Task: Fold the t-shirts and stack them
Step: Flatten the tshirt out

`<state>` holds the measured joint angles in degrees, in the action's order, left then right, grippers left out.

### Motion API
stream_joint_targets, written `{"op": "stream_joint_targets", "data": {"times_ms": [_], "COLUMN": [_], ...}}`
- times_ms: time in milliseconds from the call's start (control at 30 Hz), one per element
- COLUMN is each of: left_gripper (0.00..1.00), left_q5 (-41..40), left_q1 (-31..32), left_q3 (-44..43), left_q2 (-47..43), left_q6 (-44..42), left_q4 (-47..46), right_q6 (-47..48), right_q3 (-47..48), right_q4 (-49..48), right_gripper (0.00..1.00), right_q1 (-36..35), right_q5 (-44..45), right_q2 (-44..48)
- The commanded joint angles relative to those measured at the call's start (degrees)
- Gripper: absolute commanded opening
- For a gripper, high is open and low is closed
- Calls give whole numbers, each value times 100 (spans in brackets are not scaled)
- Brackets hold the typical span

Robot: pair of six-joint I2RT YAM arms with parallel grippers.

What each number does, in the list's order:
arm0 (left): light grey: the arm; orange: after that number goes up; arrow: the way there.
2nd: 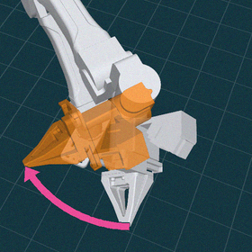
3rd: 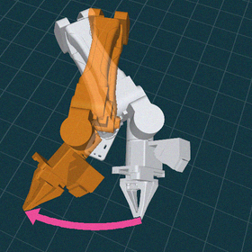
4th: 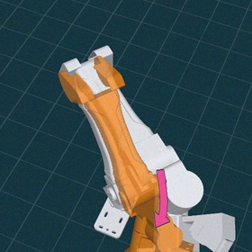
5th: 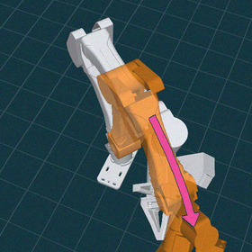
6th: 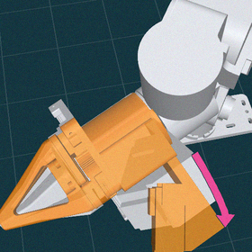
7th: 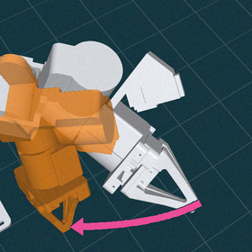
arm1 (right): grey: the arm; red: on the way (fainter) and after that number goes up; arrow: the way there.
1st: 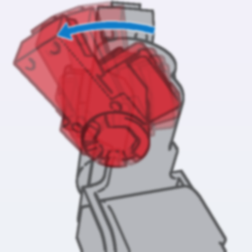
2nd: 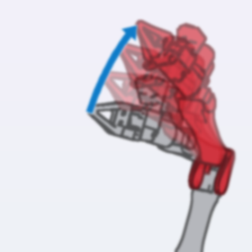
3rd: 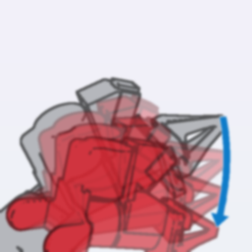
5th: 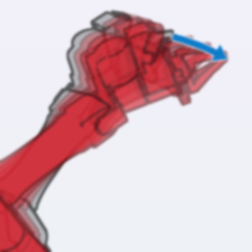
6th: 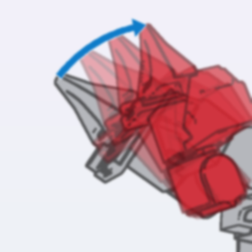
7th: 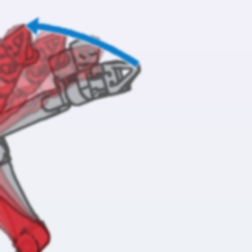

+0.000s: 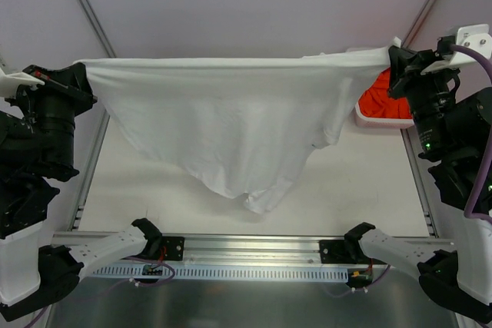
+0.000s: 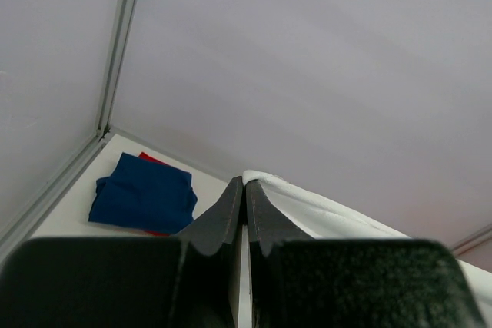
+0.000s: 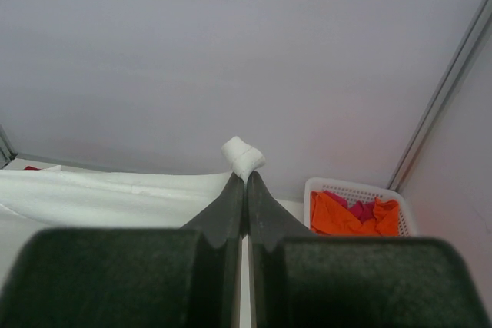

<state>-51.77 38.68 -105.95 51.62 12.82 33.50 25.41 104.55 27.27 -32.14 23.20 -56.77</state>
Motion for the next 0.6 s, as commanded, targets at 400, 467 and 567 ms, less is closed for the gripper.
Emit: {"op": "stream_joint_targets", "data": {"times_ms": [400, 467, 567], "left_gripper": [0, 0, 0], "left_q5": [-229, -176, -36], "left_q1": [-106, -106, -106], "left_q3": [153, 189, -12], "left_q2": [-204, -187, -108], "left_q6": [-52, -16, -42], "left_q4": [-168, -177, -177], "right_q6": [149, 122, 175], "right_q3": [83, 48, 30], "right_q4": [-450, -433, -503], "right_gripper": [0, 0, 0], "right_q1": [129, 129, 129], "right_q5": [405, 370, 326], "right_q2": [377, 395, 404]}}
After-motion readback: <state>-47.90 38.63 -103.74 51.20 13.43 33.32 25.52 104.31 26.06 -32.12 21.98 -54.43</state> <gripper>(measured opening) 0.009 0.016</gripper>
